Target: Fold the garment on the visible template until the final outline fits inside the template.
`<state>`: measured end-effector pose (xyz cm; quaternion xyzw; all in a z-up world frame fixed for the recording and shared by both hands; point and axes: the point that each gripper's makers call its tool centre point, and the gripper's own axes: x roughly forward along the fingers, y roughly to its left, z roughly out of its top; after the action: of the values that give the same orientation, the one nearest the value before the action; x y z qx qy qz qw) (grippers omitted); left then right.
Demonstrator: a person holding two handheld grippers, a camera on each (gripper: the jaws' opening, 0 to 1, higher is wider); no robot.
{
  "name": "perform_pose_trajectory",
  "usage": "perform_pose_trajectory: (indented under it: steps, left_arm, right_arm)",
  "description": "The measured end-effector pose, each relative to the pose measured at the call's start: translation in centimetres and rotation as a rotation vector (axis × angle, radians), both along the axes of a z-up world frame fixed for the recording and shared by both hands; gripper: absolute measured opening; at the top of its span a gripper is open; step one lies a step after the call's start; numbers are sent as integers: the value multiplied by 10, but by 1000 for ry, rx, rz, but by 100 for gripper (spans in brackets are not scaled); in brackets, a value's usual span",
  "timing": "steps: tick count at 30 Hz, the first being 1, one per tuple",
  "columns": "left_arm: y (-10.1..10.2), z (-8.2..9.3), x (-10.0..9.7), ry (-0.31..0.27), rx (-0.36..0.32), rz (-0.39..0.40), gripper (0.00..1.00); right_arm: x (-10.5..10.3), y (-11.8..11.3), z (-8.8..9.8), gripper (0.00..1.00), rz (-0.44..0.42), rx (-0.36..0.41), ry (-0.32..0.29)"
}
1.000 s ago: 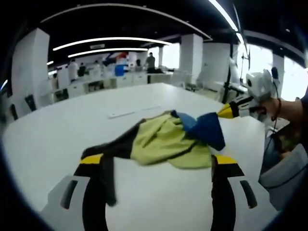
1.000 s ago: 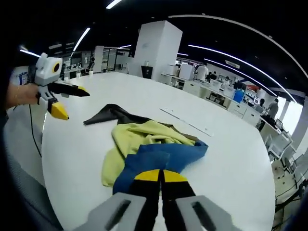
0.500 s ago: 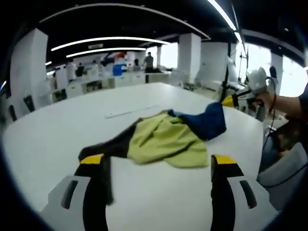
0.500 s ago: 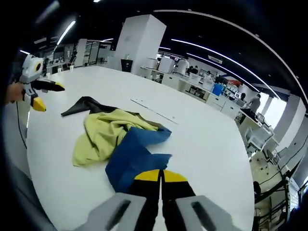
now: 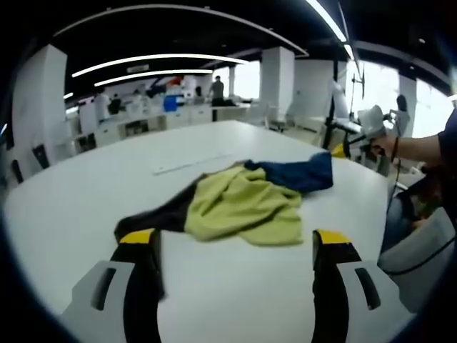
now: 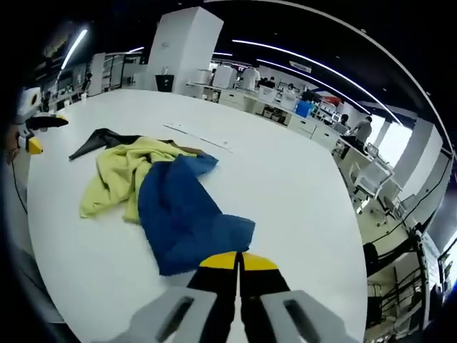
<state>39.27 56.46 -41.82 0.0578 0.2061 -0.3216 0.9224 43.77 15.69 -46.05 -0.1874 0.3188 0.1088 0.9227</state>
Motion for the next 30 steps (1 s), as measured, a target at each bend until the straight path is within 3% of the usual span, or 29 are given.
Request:
perform_pose_trajectory:
  steps: [17,30]
  left_arm:
    - [7,1,-10,3,9,8,85]
    - [15,1,-11,0,32,13,87]
  right_arm:
    - [-5,-48,-12,0,-43,-120,64]
    - [-6,-81,-14,0,-104,-138,89]
